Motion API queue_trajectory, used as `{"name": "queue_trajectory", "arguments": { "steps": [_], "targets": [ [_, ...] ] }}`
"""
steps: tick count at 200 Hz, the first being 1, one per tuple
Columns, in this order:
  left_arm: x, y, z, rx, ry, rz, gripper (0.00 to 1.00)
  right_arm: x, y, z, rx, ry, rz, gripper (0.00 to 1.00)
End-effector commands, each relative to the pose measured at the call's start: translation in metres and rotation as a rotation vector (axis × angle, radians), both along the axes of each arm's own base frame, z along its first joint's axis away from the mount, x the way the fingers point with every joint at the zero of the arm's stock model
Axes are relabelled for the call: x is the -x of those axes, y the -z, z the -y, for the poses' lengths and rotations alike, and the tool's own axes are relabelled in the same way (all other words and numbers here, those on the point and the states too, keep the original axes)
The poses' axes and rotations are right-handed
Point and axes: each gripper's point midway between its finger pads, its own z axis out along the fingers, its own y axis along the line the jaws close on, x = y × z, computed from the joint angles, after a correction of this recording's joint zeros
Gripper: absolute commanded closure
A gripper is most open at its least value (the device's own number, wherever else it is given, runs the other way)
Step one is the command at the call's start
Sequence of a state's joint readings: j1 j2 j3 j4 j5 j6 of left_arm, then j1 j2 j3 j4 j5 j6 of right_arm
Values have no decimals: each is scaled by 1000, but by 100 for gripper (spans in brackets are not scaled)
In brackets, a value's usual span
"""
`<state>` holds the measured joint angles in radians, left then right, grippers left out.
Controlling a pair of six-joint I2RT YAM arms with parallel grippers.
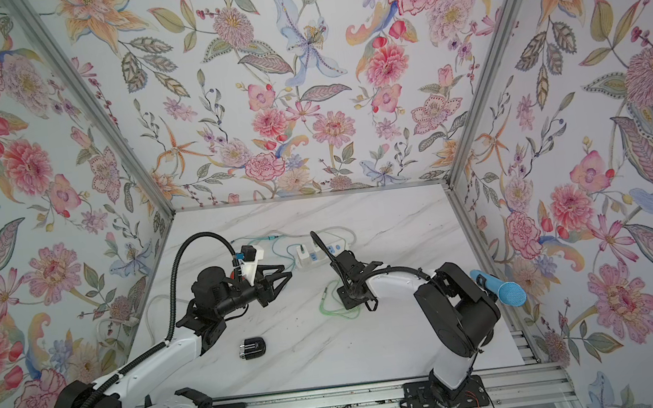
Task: Charge the electric shaver
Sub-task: Pick up the charging cable from the center of the board.
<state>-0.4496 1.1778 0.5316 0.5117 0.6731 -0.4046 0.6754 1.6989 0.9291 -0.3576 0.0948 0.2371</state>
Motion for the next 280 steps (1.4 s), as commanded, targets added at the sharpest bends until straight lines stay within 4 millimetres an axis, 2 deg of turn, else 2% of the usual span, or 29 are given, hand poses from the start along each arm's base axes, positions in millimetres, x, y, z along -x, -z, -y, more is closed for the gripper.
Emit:
{"name": "queue_trajectory", "arguments": {
  "steps": [1, 29, 41, 64, 85, 111, 145, 182, 201, 249, 280],
  "targets": [
    [-3, -1, -3, -11, -11, 10, 55, 11, 23, 16, 58, 50, -73, 85],
    [-4, -2, -3, -8, -10, 13, 55, 23, 35, 9, -37, 82, -118, 99],
    [-3, -1, -2, -6, -5, 10, 55, 27, 34, -1, -109, 76, -132, 100],
    [-3, -2, -2, -4, -4, 12, 55, 31, 15, -23, -229, 15, -134, 100],
    [-3, -2, -2, -2, -4, 13, 55, 33, -12, -32, -292, -27, -119, 100],
    [-2, -1, -2, 6, -8, 11, 55, 39, -36, -30, -313, -53, -99, 100],
    [-1, 0, -1, 22, -3, 10, 55, 49, -32, -17, -260, -53, -101, 100],
    [-1, 0, -1, 21, -5, 10, 55, 49, -41, -27, -228, -111, -36, 100],
    [-1, 4, 1, 24, -2, 0, 55, 42, -45, -26, -193, -116, 21, 100],
    [6, 25, 22, 71, 67, -80, 55, 23, -71, -34, -204, -116, 149, 100],
    [14, 35, 42, 100, 123, -131, 54, 21, -88, -45, -248, -136, 216, 100]
  ]
}}
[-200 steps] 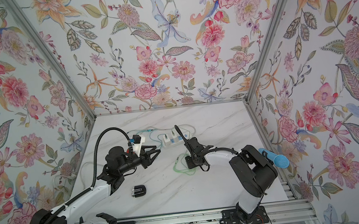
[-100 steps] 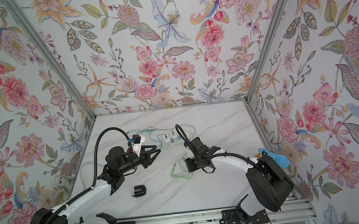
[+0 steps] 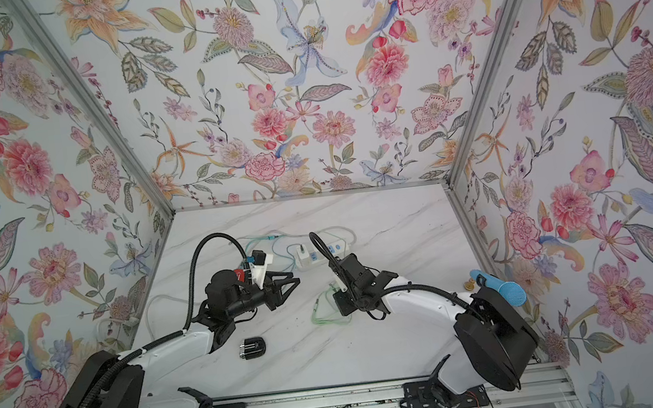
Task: Charge the electric shaver
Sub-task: Pick up the charging cable from the center of the board.
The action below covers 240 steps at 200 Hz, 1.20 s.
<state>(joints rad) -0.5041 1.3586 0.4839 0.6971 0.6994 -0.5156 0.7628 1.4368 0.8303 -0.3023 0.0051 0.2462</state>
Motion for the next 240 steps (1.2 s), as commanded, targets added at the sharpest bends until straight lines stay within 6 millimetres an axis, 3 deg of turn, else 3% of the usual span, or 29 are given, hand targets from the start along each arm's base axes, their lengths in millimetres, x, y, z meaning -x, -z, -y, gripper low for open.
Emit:
{"name": "queue_trajectory", "arguments": {
  "steps": [1, 55, 112, 113, 116, 135, 240],
  "targets": [
    [10, -9, 18, 67, 62, 4, 54, -11, -29, -12, -49, -9, 107, 100],
    [15, 2, 47, 90, 120, -46, 54, -5, -39, -24, -94, -51, 141, 100],
    [7, 0, 53, 98, 100, -38, 55, 0, -50, -28, -104, -73, 169, 100],
    [6, 9, 53, 84, 98, -58, 55, 0, -50, -29, -103, -73, 169, 100],
    [5, 13, 53, 78, 95, -66, 55, 0, -51, -29, -103, -74, 170, 100],
    [0, 18, 54, 71, 80, -72, 55, 2, -56, -32, -108, -84, 177, 100],
    [-12, 18, 57, 66, 55, -63, 54, 6, -62, -39, -105, -106, 194, 100]
  ]
}}
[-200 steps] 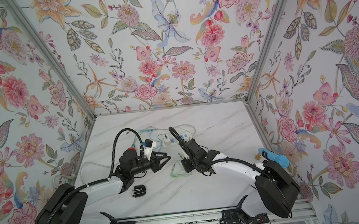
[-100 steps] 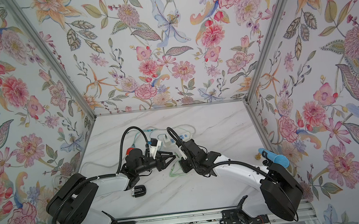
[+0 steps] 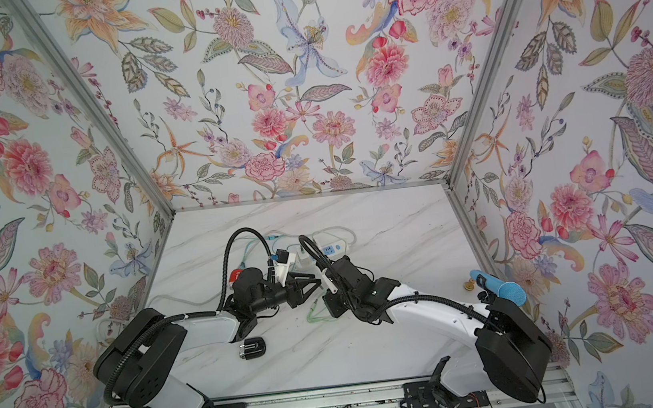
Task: Charge the electric shaver
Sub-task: Pick up the charging cable from the center of the board.
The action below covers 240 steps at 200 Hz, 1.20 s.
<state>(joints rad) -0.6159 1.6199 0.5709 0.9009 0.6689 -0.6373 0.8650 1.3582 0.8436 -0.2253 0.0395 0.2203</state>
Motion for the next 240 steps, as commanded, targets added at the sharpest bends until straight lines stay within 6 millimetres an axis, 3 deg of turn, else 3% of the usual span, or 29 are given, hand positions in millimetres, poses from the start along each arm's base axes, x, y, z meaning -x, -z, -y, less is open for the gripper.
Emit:
{"name": "queue_trajectory", "arguments": {
  "steps": [1, 36, 118, 152, 171, 188, 206, 240],
  "targets": [
    [-5, -4, 6, 9, -3, 18, 54, -3, -18, -3, -14, -4, 46, 100],
    [-4, -4, 5, -3, 0, 24, 59, -4, -26, -4, -26, 0, 61, 100],
    [-4, -9, 5, 11, 0, 34, 100, -2, -19, -2, -10, 1, 52, 100],
    [-2, -10, 6, 19, 8, 34, 100, -2, -18, 0, -5, 2, 55, 100],
    [0, -12, 6, 25, 15, 36, 100, -2, -19, 7, -9, -1, 56, 79],
    [2, -15, 6, 34, 25, 42, 100, -5, -22, 17, -45, -7, 48, 71],
    [7, -20, 7, 48, 52, 49, 100, -6, -25, 24, -106, -50, 36, 69],
    [21, -32, 14, 72, 150, 59, 100, 8, -42, 16, -323, -229, 37, 70]
  ]
}}
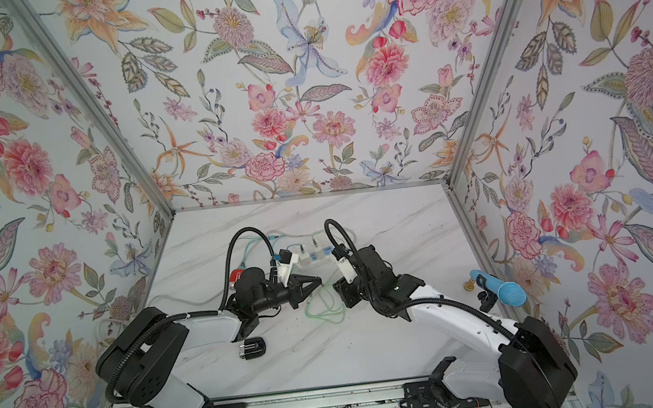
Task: Charge the electric shaver
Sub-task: Pick up the charging cable from the center of the board.
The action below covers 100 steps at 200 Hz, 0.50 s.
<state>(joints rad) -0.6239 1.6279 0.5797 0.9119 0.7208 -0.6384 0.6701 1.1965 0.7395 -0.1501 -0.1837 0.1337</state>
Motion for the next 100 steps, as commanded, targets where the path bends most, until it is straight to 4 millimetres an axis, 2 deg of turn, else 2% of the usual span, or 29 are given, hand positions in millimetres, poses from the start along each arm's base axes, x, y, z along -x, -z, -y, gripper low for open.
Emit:
{"name": "queue_trajectory", "arguments": {
  "steps": [1, 22, 49, 51, 55, 100],
  "targets": [
    [13, -27, 7, 55, 95, 54, 100, 21, -15, -18, -161, -207, 14, 70],
    [17, -31, 7, 46, 120, 57, 100, 30, -9, -21, -169, -284, -14, 68],
    [21, -32, 10, 41, 151, 53, 100, 23, -1, -21, -135, -285, -12, 67],
    [23, -41, 9, 52, 154, 73, 100, 22, -1, -21, -135, -288, -12, 67],
    [24, -44, 9, 54, 155, 79, 100, 22, -2, -22, -139, -292, -10, 66],
    [27, -44, 8, 52, 162, 76, 100, 19, -4, -35, -155, -332, -8, 66]
  ]
}}
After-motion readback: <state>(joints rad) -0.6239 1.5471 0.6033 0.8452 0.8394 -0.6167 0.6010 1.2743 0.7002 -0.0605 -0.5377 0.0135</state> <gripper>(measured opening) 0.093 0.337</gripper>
